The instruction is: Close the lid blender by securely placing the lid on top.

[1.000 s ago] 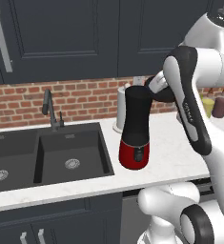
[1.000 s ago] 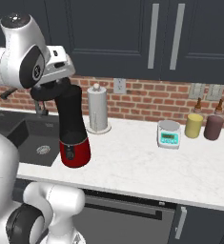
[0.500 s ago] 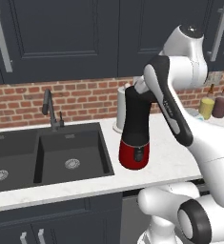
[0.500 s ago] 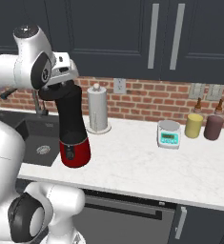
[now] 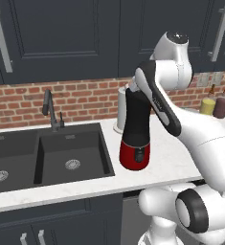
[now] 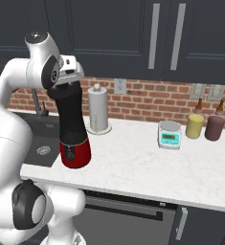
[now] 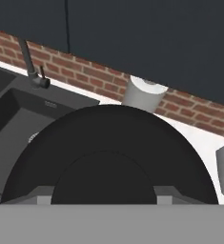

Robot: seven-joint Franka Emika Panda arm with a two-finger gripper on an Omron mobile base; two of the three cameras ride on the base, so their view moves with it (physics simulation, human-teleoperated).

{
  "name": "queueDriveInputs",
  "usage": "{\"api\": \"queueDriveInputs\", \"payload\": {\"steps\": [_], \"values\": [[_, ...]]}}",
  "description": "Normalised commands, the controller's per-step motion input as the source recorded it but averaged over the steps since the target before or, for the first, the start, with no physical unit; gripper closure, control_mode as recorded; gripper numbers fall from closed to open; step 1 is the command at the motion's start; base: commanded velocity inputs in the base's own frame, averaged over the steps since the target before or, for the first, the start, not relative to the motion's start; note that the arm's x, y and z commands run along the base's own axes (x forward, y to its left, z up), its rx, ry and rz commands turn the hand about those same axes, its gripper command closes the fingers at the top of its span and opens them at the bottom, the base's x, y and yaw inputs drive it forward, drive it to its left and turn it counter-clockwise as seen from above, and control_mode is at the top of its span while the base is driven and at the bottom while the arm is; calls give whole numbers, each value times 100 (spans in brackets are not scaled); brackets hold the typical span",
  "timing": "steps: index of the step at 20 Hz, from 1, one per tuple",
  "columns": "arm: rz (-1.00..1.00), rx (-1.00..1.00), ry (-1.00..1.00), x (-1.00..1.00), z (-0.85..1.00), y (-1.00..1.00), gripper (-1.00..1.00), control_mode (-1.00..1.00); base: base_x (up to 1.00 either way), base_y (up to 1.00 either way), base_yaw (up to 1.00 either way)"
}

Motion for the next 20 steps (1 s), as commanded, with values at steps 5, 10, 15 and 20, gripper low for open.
{"api": "queueDriveInputs", "payload": {"steps": [5,10,15,20], "values": [[-7,3,3,45,-11,0,100,-100,0,0,0],[-5,1,2,38,-23,0,100,-100,0,0,0],[-3,0,0,9,-21,6,100,-100,0,0,0],[-2,0,0,0,-22,6,100,-100,0,0,0]]}}
